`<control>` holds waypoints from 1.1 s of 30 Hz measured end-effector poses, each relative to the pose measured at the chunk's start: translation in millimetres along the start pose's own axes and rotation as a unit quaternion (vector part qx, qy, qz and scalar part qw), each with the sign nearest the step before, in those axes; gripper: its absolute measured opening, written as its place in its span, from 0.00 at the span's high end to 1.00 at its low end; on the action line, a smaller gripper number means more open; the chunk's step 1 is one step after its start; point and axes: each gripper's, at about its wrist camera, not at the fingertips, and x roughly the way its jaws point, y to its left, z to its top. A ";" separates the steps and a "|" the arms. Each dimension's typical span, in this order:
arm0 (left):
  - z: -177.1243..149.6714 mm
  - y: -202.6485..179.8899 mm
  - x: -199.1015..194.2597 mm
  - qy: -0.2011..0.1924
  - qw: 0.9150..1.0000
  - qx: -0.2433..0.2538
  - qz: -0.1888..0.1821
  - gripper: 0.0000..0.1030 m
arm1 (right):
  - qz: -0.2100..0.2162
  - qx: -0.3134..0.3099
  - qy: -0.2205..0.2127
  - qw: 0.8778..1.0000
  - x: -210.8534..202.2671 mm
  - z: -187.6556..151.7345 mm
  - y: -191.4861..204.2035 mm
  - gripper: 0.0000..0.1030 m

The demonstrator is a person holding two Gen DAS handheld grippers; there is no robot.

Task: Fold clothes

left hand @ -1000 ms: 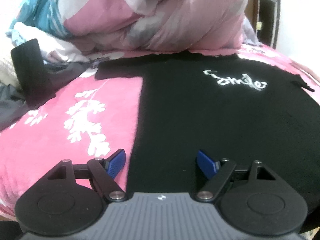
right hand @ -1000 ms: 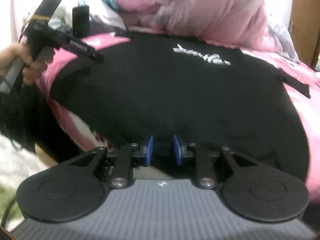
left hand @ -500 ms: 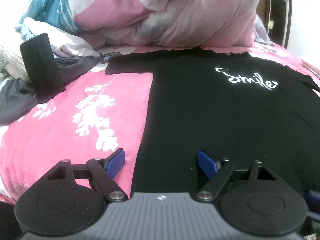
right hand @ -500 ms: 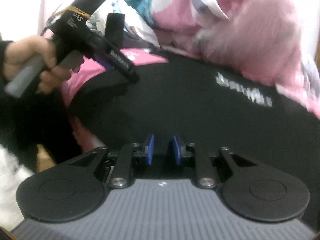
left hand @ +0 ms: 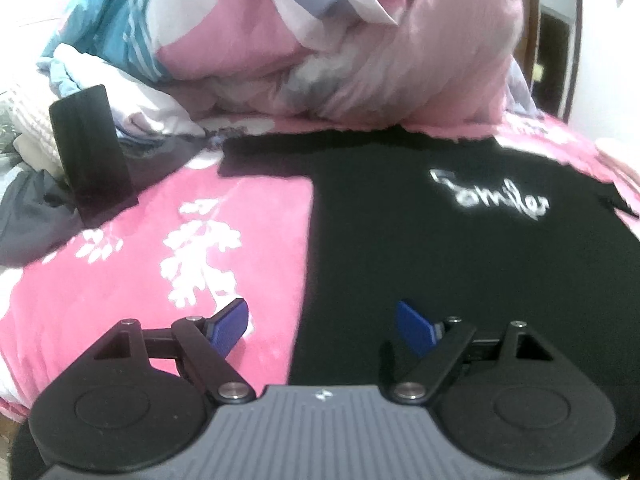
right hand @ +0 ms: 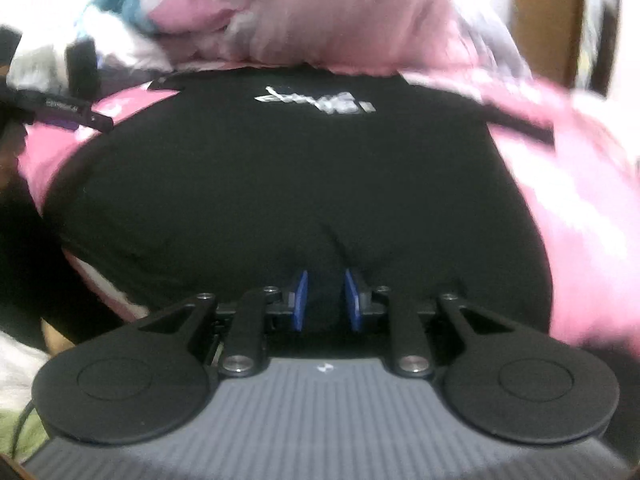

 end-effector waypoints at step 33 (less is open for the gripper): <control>111.9 81.3 195.4 -0.023 0.968 -0.244 0.058 0.55 | 0.261 -0.084 0.149 0.950 405.9 410.9 250.9 0.54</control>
